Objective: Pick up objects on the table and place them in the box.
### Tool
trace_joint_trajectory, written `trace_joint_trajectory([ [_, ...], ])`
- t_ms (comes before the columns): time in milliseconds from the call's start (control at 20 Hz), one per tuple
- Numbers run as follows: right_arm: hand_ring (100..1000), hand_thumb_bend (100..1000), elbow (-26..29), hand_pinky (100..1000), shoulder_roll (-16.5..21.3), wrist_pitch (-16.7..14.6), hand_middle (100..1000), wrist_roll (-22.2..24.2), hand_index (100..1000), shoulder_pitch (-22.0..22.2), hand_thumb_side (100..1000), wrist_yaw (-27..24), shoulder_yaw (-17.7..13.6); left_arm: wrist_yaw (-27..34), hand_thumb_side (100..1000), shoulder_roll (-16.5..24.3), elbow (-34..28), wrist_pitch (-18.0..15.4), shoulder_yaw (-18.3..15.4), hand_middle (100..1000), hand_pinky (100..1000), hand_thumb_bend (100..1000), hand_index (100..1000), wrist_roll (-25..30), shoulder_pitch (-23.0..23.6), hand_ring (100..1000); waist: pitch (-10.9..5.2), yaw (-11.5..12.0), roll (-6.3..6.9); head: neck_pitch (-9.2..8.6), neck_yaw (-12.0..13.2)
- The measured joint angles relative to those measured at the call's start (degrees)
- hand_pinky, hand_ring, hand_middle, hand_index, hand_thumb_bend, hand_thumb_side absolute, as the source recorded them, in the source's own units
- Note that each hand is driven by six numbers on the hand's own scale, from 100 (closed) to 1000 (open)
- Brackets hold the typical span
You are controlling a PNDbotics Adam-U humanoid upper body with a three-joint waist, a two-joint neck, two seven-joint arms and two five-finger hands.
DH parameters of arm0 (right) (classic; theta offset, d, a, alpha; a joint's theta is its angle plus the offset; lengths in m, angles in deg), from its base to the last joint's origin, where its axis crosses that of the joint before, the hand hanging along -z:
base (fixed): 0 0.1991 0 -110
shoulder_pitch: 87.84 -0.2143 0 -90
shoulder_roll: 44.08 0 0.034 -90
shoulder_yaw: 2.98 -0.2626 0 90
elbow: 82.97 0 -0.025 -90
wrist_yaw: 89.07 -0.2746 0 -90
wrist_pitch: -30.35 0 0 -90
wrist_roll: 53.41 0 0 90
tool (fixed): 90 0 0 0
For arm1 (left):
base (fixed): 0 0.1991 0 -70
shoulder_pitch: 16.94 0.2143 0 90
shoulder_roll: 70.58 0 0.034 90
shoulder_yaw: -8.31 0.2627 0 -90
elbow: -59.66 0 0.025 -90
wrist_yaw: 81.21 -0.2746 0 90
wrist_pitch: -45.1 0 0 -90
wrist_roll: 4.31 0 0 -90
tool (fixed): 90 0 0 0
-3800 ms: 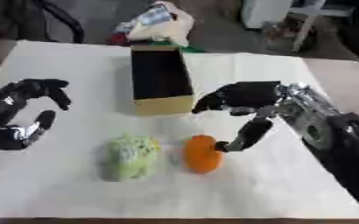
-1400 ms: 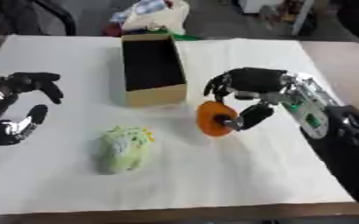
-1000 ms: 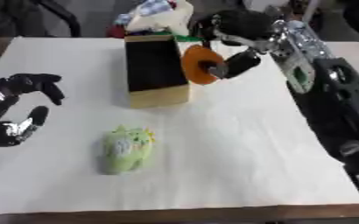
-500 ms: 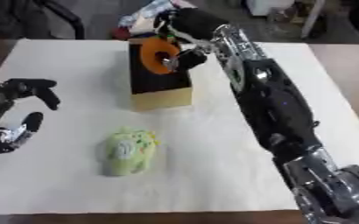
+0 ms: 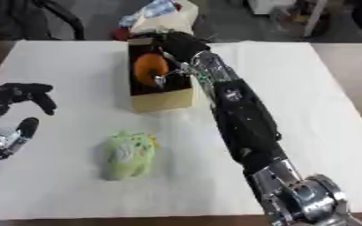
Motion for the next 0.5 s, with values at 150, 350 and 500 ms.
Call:
trace_joint_trajectory([
  [150, 800, 316, 0.8, 850, 0.1, -0.1, 866, -0.7, 990, 0.0, 553, 1.2, 0.0, 0.0, 561, 0.0, 0.0, -0.1, 0.0, 612, 664, 100, 907, 0.2, 0.0, 593, 0.00, -0.6, 0.18, -0.02, 0.1],
  [350, 787, 243, 4.5, 840, 1.7, -1.6, 859, -3.5, 986, 0.3, 534, -0.8, 1.1, 0.0, 558, 0.1, 0.0, -0.4, 0.7, 616, 668, 100, 911, 0.5, -0.7, 598, -0.02, -1.7, 0.33, -0.03, 0.6],
  [500, 786, 220, 8.2, 839, 4.1, -3.7, 859, -5.3, 986, 1.0, 531, -5.8, 2.9, -0.4, 551, 0.7, 0.2, -0.8, 1.7, 628, 678, 100, 915, 0.6, -1.7, 608, -0.05, -2.6, 0.34, -0.07, 1.2],
])
